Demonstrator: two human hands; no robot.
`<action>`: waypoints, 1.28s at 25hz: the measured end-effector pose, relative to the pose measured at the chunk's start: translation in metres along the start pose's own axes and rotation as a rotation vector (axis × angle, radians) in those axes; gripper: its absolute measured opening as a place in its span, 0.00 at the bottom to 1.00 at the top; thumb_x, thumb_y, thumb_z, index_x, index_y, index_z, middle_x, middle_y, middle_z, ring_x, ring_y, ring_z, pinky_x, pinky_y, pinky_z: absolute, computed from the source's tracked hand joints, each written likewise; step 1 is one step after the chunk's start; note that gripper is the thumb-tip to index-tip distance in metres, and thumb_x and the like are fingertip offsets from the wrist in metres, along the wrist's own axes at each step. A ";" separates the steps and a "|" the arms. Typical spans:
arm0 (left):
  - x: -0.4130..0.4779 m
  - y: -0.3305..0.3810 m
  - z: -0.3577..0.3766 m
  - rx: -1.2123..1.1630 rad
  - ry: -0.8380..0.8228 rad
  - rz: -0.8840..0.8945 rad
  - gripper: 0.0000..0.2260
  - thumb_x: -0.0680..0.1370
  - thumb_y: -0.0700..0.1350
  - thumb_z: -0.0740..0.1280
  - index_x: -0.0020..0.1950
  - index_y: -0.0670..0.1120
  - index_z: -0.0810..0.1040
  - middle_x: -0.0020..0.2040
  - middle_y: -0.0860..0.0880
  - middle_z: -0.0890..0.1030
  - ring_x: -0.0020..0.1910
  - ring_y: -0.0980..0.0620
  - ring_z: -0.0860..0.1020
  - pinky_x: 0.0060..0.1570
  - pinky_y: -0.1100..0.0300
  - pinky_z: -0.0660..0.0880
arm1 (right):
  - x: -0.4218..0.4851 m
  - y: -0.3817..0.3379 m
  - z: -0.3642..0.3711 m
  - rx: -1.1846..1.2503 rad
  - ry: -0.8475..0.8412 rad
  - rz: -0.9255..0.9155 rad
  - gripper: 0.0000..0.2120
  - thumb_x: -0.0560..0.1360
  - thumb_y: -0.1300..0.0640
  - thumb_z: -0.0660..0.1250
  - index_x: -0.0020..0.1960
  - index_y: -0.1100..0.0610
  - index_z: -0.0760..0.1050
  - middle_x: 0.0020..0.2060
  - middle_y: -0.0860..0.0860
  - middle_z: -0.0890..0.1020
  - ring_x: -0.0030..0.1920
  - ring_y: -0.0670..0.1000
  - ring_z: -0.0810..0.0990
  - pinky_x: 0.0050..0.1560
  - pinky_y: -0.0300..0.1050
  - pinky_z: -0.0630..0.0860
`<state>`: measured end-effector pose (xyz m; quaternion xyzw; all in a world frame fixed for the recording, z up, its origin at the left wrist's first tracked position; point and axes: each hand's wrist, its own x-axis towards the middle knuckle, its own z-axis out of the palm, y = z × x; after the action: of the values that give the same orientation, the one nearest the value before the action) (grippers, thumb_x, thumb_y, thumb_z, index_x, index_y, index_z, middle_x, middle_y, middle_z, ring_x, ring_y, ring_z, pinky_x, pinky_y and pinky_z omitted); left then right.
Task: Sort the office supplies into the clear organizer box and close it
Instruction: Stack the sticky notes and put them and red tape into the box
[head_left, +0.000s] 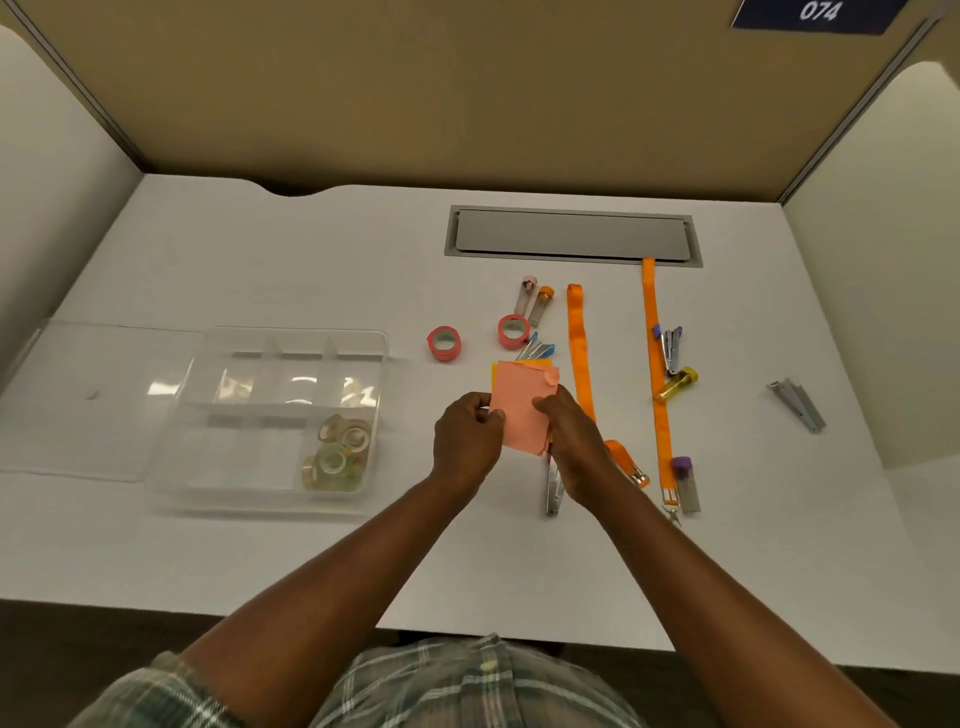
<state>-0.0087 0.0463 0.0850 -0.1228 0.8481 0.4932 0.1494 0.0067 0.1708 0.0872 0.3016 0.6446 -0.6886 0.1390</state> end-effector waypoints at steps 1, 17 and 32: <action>0.000 -0.004 -0.004 0.000 0.000 0.009 0.14 0.80 0.45 0.64 0.65 0.45 0.77 0.57 0.49 0.81 0.52 0.50 0.78 0.58 0.52 0.77 | 0.000 0.004 0.008 -0.094 0.030 -0.026 0.21 0.83 0.53 0.57 0.75 0.51 0.61 0.68 0.54 0.72 0.64 0.59 0.74 0.64 0.56 0.75; 0.007 -0.092 -0.029 0.172 -0.035 0.106 0.07 0.81 0.38 0.56 0.52 0.44 0.74 0.40 0.47 0.80 0.38 0.46 0.77 0.32 0.59 0.68 | 0.004 0.101 0.062 -0.625 0.242 -0.324 0.11 0.82 0.59 0.59 0.62 0.59 0.74 0.53 0.56 0.83 0.53 0.57 0.81 0.45 0.40 0.70; 0.065 -0.066 -0.152 -0.354 -0.050 0.055 0.03 0.78 0.39 0.69 0.49 0.43 0.82 0.44 0.45 0.85 0.42 0.47 0.84 0.45 0.53 0.82 | 0.028 0.008 0.146 -0.267 0.137 -0.294 0.17 0.82 0.61 0.56 0.69 0.51 0.71 0.55 0.48 0.77 0.53 0.50 0.77 0.55 0.49 0.76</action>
<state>-0.0653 -0.1219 0.0795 -0.1119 0.7471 0.6416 0.1329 -0.0446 0.0336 0.0620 0.2294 0.7751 -0.5878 0.0317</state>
